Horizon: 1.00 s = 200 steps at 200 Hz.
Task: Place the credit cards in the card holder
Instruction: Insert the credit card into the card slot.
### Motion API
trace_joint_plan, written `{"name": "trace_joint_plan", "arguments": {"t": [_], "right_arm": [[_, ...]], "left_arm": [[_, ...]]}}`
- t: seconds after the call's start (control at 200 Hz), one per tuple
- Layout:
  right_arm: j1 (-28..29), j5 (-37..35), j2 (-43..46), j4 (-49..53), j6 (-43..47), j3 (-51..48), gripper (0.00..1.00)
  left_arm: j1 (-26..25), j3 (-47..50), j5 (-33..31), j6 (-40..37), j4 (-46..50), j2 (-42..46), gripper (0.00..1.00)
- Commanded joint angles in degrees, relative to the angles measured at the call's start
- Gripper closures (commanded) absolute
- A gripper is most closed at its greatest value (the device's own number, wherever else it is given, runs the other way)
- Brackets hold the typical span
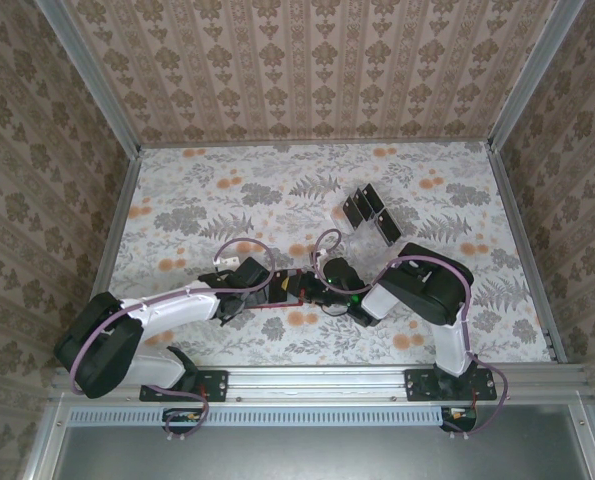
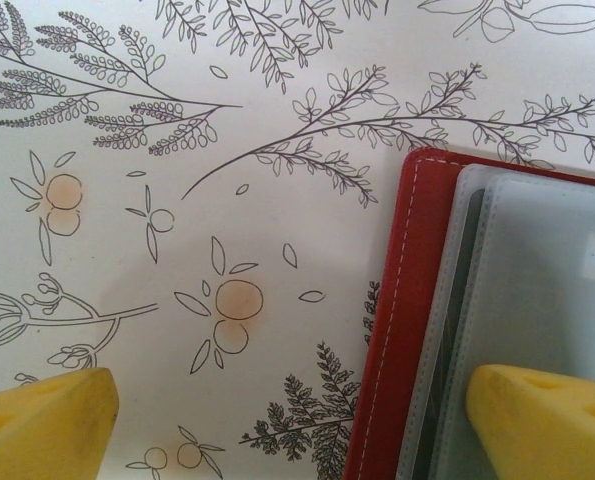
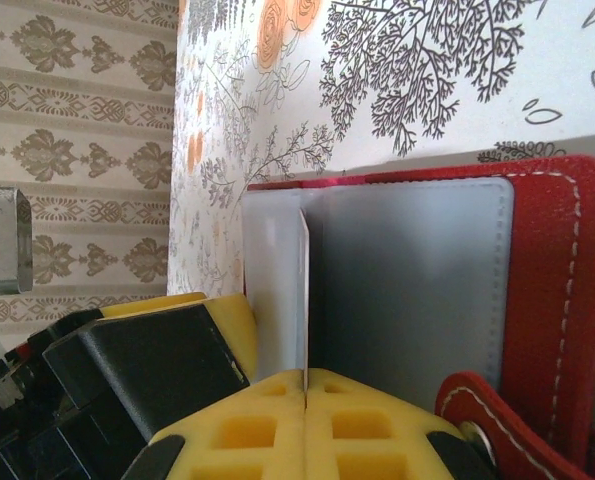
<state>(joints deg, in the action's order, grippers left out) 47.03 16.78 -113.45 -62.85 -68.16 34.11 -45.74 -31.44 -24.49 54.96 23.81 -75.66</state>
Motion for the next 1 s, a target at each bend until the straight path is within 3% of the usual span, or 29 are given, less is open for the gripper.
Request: {"name": "trace_joint_plan", "arguments": {"t": [0.0,0.58,0.995], "right_arm": [[0.3,0.1,-1.7,-1.1,-0.7,-0.4,1.00],[0.3,2.5,-4.6,-0.3,-1.9,1.7,1.00],[0.4,4.5,-3.5,14.7,1.6,6.6,1.00]], "left_arm": [[0.0,3.1,0.1,0.2,7.7,-2.1,0.01],[0.0,3.0,0.1,0.2,7.8,-2.3,0.01],[0.0,2.9,0.1,0.2,8.0,-2.0,0.00]]}}
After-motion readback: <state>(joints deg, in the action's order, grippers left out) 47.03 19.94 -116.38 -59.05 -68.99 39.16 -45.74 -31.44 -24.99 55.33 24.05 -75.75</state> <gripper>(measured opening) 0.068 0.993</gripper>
